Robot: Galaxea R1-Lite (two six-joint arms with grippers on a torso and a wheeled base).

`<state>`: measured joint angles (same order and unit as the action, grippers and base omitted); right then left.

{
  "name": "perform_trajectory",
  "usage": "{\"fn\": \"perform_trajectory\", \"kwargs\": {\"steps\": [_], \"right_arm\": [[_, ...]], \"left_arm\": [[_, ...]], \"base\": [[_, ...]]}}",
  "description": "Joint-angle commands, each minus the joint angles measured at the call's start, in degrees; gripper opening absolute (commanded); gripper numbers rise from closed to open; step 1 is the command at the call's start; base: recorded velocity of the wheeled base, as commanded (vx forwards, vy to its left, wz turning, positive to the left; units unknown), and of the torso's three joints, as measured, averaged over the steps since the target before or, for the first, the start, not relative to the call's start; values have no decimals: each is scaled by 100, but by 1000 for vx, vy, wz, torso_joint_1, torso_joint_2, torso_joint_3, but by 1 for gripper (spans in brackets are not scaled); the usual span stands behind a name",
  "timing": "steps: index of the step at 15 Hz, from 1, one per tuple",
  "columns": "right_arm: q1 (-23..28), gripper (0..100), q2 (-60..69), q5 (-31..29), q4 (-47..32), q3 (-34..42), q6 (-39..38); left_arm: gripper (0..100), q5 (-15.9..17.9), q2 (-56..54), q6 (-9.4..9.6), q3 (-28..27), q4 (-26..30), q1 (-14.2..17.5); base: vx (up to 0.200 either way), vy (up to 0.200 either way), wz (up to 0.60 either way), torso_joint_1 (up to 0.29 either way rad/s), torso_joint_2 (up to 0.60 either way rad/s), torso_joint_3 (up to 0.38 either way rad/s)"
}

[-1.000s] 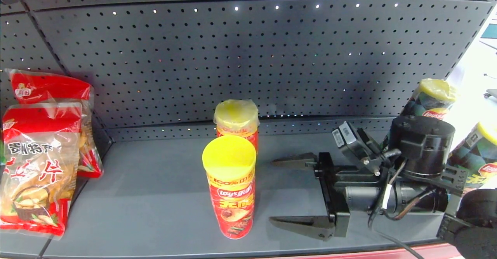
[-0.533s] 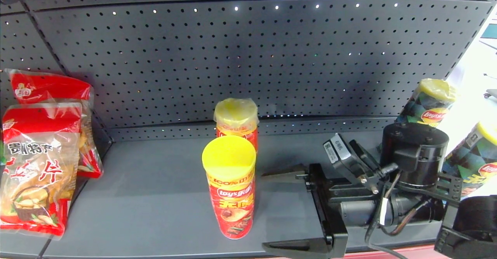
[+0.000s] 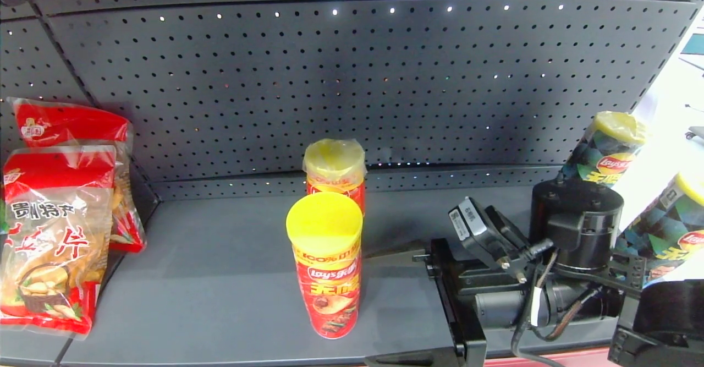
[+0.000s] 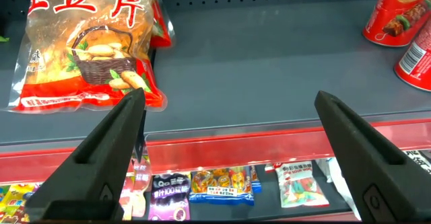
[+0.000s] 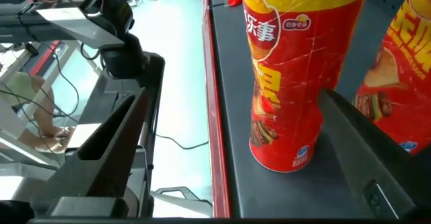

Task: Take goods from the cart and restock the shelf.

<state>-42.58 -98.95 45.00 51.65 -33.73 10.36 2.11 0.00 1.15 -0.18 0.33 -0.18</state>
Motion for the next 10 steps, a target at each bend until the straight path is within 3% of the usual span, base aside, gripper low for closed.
{"fn": "perform_trajectory", "kwargs": {"steps": [1,10], "right_arm": [[-40,100,-37,0,20,-2,1],[-57,100,-45,36,73,148,-17]], "left_arm": [[100,0,0,0,1,2,1],[100,0,0,0,1,2,1]], "base": [[0,0,0,0,0,0],[0,0,0,0,0,0]]}}
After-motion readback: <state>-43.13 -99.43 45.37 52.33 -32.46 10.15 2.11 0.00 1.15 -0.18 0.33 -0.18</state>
